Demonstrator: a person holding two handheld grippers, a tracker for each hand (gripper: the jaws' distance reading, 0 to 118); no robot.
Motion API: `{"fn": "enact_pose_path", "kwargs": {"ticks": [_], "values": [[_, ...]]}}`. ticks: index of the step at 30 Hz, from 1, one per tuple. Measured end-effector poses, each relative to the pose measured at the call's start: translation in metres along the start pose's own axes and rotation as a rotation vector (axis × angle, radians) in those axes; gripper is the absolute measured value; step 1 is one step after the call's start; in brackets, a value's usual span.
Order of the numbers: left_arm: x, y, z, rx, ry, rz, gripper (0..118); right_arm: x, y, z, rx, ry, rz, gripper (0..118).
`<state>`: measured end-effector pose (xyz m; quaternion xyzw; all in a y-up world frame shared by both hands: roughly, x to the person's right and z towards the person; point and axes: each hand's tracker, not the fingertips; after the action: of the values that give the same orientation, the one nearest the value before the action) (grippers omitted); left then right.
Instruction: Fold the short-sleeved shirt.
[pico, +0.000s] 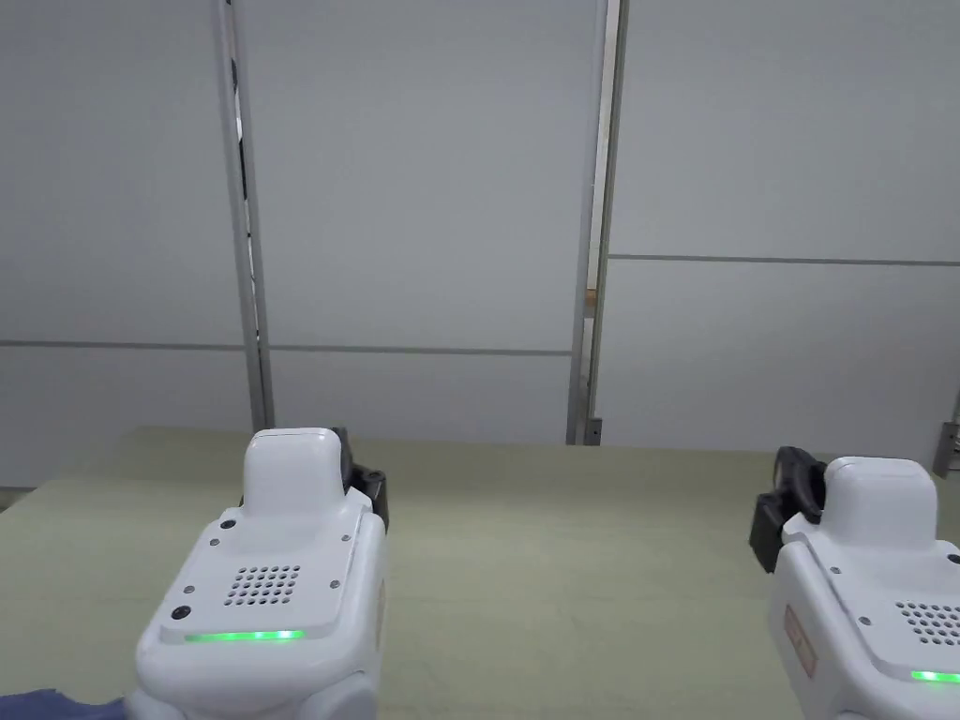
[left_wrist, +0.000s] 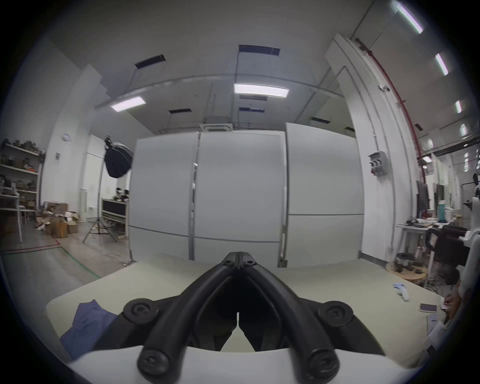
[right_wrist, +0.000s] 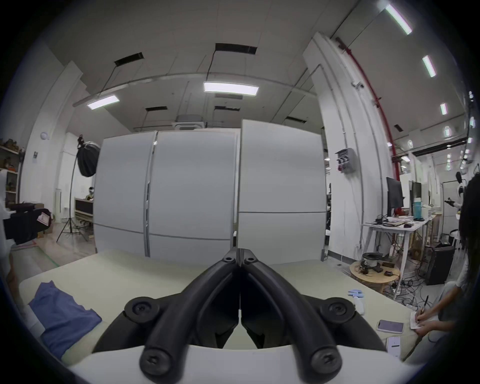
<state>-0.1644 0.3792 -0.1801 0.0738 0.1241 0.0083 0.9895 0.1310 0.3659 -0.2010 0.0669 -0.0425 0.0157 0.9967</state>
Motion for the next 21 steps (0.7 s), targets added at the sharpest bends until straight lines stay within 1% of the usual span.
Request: {"fn": "enact_pose_path", "kwargs": {"ticks": [1, 2, 4, 5, 6, 7, 8, 10, 14, 15, 16, 18, 20, 21], "values": [[-0.001, -0.001, 0.0, -0.019, -0.033, 0.001, 0, 0.005, 0.002, 0.001, -0.017, 0.048, -0.034, 3], [-0.002, 0.0, -0.001, -0.044, -0.077, 0.004, 0, 0.007, 0.003, 0.0, -0.041, 0.053, -0.046, 3], [-0.003, 0.0, -0.001, -0.063, -0.054, 0.001, 0, 0.003, 0.002, -0.001, -0.036, 0.028, -0.025, 3], [-0.007, 0.0, 0.001, -0.064, -0.052, -0.013, 0, -0.001, 0.002, -0.003, -0.029, 0.031, -0.01, 3], [-0.011, -0.001, 0.003, -0.057, -0.039, -0.025, 0, -0.006, 0.002, -0.005, -0.029, 0.043, -0.002, 3], [-0.018, -0.002, 0.006, -0.048, -0.011, -0.05, 0, -0.015, 0.003, -0.006, -0.034, 0.075, -0.006, 3], [-0.029, -0.003, 0.007, -0.049, 0.024, -0.071, 0, -0.029, 0.005, -0.008, -0.033, 0.134, -0.032, 3], [-0.059, 0.0, 0.015, -0.044, 0.086, -0.08, 0, -0.063, 0.006, -0.014, -0.022, 0.223, -0.06, 3], [-0.151, 0.005, 0.04, -0.067, 0.323, -0.092, 0, -0.157, 0.003, -0.019, -0.039, 0.458, -0.086, 3], [-0.168, 0.004, 0.046, -0.078, 0.376, -0.1, 0, -0.173, 0.0, -0.016, -0.042, 0.5, -0.094, 3], [-0.188, 0.002, 0.052, -0.096, 0.423, -0.107, 0, -0.191, -0.004, -0.014, -0.042, 0.536, -0.092, 3], [-0.215, -0.007, 0.058, -0.158, 0.465, -0.096, 0, -0.215, -0.013, -0.011, -0.044, 0.591, -0.094, 3], [-0.229, -0.023, 0.053, -0.221, 0.456, -0.075, 0, -0.232, -0.023, -0.012, -0.073, 0.624, -0.089, 3], [-0.232, -0.032, 0.048, -0.253, 0.438, -0.072, 0, -0.233, -0.028, -0.014, -0.077, 0.628, -0.081, 3]]}}
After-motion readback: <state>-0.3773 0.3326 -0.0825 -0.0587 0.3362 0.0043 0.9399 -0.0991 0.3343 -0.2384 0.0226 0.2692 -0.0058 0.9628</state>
